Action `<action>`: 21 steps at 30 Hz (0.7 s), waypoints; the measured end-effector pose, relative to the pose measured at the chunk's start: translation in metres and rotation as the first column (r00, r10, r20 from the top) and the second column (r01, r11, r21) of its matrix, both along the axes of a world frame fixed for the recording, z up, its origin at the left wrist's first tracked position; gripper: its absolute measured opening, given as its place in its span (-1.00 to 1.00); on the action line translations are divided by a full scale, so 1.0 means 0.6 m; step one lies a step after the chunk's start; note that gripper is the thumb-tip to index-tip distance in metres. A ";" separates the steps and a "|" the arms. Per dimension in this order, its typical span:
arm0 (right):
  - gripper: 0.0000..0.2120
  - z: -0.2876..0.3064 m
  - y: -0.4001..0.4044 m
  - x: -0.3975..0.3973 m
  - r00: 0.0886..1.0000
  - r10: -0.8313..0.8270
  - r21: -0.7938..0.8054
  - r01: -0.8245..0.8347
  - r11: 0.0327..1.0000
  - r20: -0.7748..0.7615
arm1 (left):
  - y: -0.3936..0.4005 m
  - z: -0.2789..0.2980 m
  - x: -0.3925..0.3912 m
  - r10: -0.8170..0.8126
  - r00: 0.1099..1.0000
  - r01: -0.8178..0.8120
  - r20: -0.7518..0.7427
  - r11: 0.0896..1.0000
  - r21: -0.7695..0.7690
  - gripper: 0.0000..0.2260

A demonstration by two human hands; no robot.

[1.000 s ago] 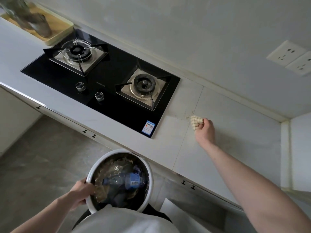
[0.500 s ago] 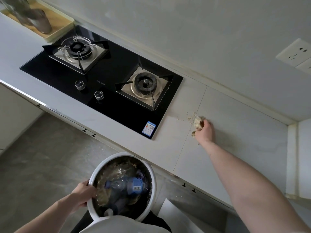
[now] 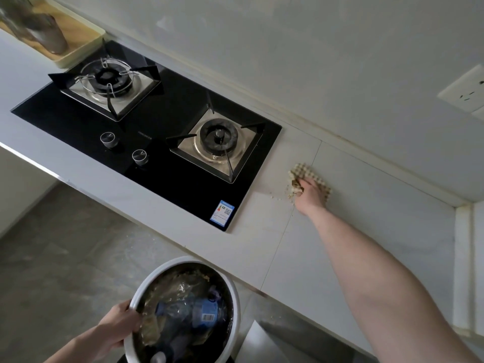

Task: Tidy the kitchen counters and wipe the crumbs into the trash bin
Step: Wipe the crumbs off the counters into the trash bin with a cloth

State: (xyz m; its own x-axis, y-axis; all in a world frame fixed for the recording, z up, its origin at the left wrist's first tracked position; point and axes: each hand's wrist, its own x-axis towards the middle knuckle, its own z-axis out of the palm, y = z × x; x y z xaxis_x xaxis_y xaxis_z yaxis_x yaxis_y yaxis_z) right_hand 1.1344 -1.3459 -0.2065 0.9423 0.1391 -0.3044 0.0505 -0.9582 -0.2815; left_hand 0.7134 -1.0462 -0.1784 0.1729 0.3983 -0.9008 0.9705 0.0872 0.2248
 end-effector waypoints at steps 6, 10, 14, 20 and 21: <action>-0.55 -0.021 0.001 -0.069 0.990 0.136 0.150 -0.139 0.979 0.033 | -0.007 -0.010 0.001 -0.043 0.999 0.042 -0.026 0.999 -0.014 -0.71; -0.52 -0.010 0.026 -0.139 0.982 0.190 0.234 -0.185 0.954 0.003 | -0.013 -0.008 0.012 -0.064 0.998 0.064 -0.006 0.997 -0.043 -0.68; -0.57 0.005 0.062 -0.227 0.954 0.288 0.309 -0.251 0.917 -0.080 | -0.016 -0.004 0.023 -0.100 0.995 0.101 0.022 0.994 -0.046 -0.62; -0.59 0.031 0.119 -0.392 0.874 0.409 0.400 -0.287 0.871 -0.263 | -0.014 0.004 0.023 -0.134 0.990 0.135 0.036 0.990 -0.047 -0.62; -0.57 0.032 0.127 -0.421 0.837 0.455 0.417 -0.313 0.853 -0.302 | -0.013 0.003 0.022 -0.140 0.989 0.142 0.034 0.989 -0.044 -0.63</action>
State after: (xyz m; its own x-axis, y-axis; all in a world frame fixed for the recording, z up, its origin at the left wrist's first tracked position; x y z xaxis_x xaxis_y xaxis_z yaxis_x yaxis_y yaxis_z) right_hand 0.8820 -1.2696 -0.1875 0.6092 0.6253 -0.4878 0.2162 -0.7227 -0.6564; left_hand 0.7267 -1.0542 -0.1769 0.2527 0.3263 -0.9109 0.9664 -0.0393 0.2540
